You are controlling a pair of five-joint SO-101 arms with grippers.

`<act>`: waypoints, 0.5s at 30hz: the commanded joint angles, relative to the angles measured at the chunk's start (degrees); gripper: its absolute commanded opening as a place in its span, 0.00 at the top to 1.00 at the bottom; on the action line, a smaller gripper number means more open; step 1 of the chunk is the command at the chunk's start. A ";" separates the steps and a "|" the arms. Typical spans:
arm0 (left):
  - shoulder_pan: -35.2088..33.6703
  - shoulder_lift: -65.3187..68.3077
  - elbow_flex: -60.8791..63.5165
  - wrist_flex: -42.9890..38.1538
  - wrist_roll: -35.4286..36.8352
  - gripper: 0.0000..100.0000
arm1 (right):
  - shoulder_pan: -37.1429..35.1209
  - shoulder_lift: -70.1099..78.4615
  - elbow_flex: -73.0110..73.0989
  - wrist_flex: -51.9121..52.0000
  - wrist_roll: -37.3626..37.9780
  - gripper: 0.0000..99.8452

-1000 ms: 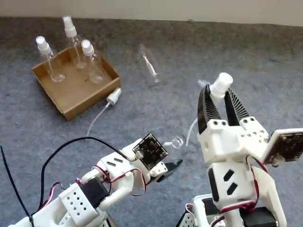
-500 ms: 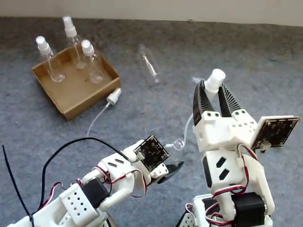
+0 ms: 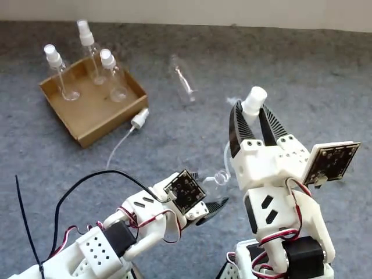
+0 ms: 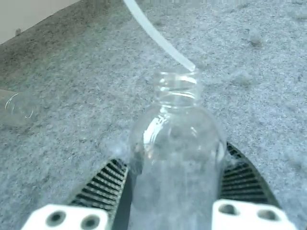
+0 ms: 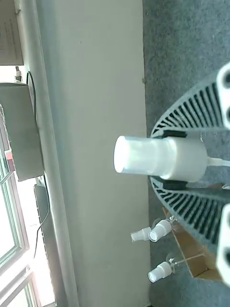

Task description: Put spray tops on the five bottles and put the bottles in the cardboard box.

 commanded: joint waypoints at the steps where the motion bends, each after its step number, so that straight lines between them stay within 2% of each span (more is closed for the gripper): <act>1: -0.04 -0.92 -0.66 -2.64 0.62 0.92 | -0.92 -0.22 -0.84 -1.80 0.00 0.99; 10: -0.04 -0.92 -0.84 -2.81 0.62 0.92 | -0.75 -0.22 -0.84 -1.98 0.26 0.99; 15: -0.04 -0.92 -0.75 -2.81 0.62 0.92 | 1.45 -0.22 -0.84 -5.85 2.11 0.99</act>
